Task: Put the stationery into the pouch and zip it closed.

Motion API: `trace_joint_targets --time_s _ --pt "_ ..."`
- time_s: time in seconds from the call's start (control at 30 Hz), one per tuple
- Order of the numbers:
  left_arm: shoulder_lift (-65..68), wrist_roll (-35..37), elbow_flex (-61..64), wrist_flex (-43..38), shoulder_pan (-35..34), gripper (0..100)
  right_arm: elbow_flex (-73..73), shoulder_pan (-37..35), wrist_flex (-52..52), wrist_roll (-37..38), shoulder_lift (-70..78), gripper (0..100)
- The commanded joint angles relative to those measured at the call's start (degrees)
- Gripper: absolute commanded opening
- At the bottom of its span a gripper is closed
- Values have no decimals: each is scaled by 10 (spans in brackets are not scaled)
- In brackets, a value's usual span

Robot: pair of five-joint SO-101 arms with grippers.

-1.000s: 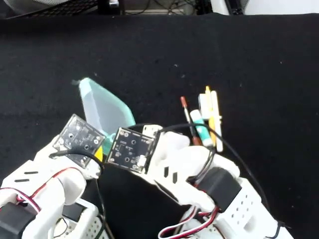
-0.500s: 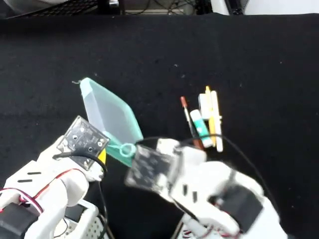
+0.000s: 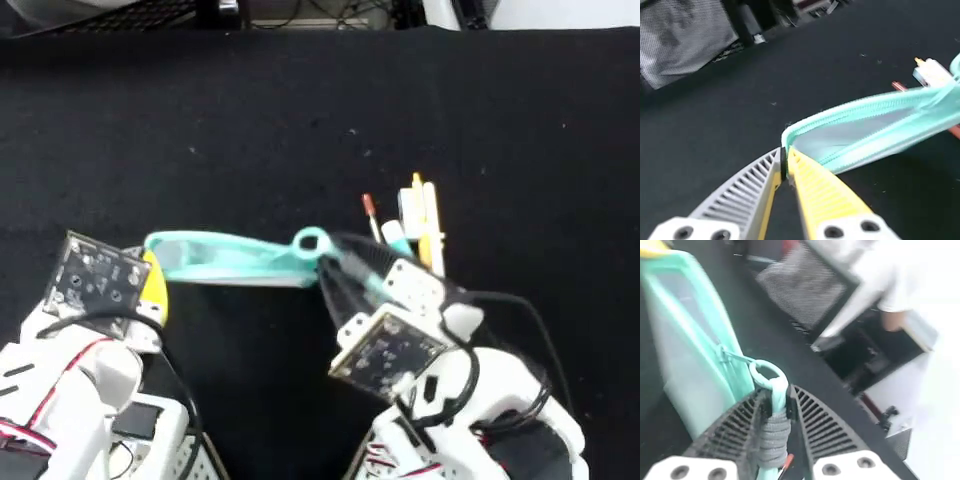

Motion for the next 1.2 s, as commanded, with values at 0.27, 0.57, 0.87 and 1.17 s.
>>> trace_joint_targets --time_s 0.27,0.57,0.87,1.17 --pt "147 18 5 22 -22 29 -7 19 -37 0 112 12" --pt "238 33 -139 74 -19 138 33 19 -32 4 76 12" --pt "244 32 -100 73 -19 155 131 19 -35 4 -22 12" --pt "244 35 -94 73 -23 43 139 30 -36 1 -45 12"
